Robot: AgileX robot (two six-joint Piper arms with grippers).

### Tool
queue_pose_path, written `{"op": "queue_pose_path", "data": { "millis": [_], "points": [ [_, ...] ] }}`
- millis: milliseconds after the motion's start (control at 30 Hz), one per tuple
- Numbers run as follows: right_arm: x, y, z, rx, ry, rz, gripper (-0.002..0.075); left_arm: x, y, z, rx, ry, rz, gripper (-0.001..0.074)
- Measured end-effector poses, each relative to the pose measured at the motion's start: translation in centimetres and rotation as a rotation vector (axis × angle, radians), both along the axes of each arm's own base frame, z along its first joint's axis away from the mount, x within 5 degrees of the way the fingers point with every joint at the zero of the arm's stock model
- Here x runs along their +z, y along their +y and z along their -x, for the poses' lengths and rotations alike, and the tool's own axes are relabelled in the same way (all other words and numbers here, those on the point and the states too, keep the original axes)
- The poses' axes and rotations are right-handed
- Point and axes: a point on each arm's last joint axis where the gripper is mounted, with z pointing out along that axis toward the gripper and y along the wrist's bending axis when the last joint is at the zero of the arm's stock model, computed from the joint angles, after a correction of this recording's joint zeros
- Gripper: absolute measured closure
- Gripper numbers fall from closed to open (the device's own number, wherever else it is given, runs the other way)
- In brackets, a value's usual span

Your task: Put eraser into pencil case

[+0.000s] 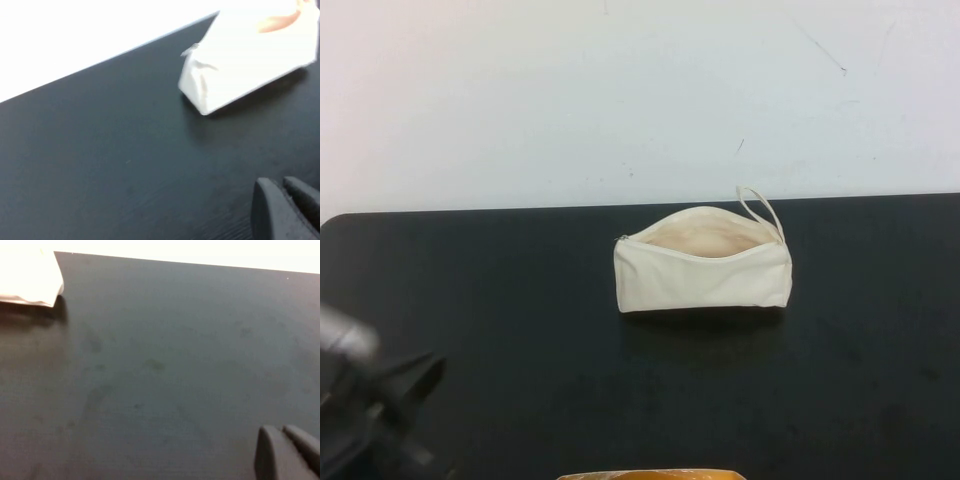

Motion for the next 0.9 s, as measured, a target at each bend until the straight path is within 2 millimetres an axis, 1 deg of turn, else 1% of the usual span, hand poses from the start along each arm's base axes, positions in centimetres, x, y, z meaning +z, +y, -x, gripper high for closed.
{"op": "queue_pose_path", "data": {
  "millis": [100, 200, 333, 400, 533, 667, 900],
  "points": [
    [0.0, 0.0, 0.0, 0.000, 0.000, 0.000, 0.0727, -2.6, 1.8, 1.8, 0.080, -0.062, 0.041, 0.0727],
    [0.0, 0.0, 0.0, 0.000, 0.000, 0.000, 0.0727, -4.8, 3.2, 3.5, 0.148, -0.121, 0.065, 0.0728],
    [0.0, 0.0, 0.0, 0.000, 0.000, 0.000, 0.0727, -7.3, 4.4, 5.4, 0.229, -0.171, 0.108, 0.0728],
    [0.0, 0.0, 0.0, 0.000, 0.000, 0.000, 0.0727, -8.3, 4.8, 6.2, 0.263, -0.198, 0.132, 0.0728],
    [0.0, 0.0, 0.0, 0.000, 0.000, 0.000, 0.0727, -8.5, 5.2, 7.0, 0.306, -0.246, 0.165, 0.0728],
    [0.0, 0.0, 0.0, 0.000, 0.000, 0.000, 0.0727, -9.0, 5.4, 7.6, 0.334, -0.219, 0.157, 0.0728],
    [0.0, 0.0, 0.0, 0.000, 0.000, 0.000, 0.0727, -10.0, 5.6, 8.5, 0.335, -0.148, 0.109, 0.0728]
  ]
}}
